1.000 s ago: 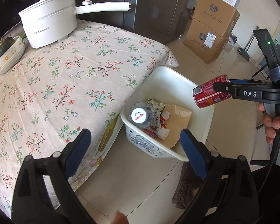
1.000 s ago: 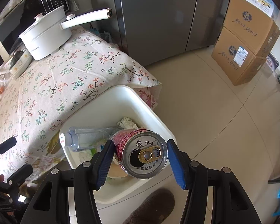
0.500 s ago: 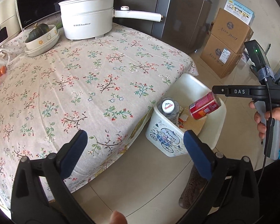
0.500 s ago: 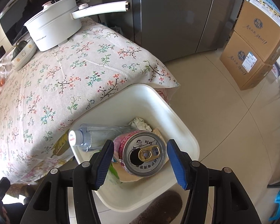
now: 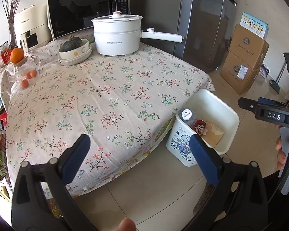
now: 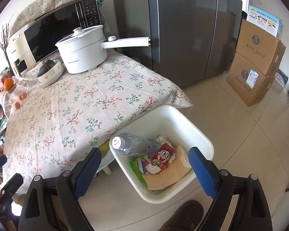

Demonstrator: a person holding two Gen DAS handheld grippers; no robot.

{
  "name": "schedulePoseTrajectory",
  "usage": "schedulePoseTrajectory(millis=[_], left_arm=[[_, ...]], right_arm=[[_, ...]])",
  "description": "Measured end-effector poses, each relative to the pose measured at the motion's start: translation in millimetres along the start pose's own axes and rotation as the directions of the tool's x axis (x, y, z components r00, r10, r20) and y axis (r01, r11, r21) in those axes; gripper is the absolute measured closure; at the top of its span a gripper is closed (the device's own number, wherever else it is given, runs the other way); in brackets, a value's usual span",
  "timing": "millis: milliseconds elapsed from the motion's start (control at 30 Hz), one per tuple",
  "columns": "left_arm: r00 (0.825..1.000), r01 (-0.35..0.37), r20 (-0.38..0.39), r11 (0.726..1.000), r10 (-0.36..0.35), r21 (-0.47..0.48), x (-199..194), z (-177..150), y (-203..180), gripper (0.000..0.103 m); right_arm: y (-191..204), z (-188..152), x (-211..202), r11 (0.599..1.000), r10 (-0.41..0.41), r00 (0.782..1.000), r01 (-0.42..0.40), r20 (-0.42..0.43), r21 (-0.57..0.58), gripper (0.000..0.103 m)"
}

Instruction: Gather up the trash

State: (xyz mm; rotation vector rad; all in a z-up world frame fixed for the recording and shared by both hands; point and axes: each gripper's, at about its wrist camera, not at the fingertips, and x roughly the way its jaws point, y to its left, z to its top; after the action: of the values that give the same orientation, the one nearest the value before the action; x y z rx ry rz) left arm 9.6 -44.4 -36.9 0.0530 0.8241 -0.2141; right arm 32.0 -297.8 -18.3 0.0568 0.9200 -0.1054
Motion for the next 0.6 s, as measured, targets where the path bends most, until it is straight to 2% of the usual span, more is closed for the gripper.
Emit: schedulePoseTrajectory(millis=[200, 300, 400, 500, 600], left_arm=[[0.993, -0.093, 0.068, 0.996, 0.094, -0.007, -30, -12, 3, 0.001], [0.987, -0.119, 0.107, 0.993, 0.120, -0.020, -47, -17, 6, 0.001], [0.978, -0.131, 0.162, 0.991, 0.133, -0.022, -63, -18, 5, 0.001], [0.971, -0.126, 0.201, 0.991, 0.131, -0.036, -72, -16, 5, 0.001], [0.970, -0.118, 0.208, 0.992, 0.124, -0.045, -71, -16, 6, 0.001]], right_arm=[[26, -31, -53, 0.997, -0.047, 0.992, 0.054, 0.121, -0.054, 0.009], [37, -44, -83, 0.993, -0.074, 0.973, 0.092, 0.221, -0.070, 0.008], [45, -52, -105, 0.993, -0.069, 0.953, 0.095, 0.297, -0.074, 0.006], [48, -55, -114, 0.994, -0.060, 0.944, 0.087, 0.325, -0.069, 0.006], [49, -54, -112, 0.995, -0.059, 0.945, 0.083, 0.321, -0.061, 0.005]])
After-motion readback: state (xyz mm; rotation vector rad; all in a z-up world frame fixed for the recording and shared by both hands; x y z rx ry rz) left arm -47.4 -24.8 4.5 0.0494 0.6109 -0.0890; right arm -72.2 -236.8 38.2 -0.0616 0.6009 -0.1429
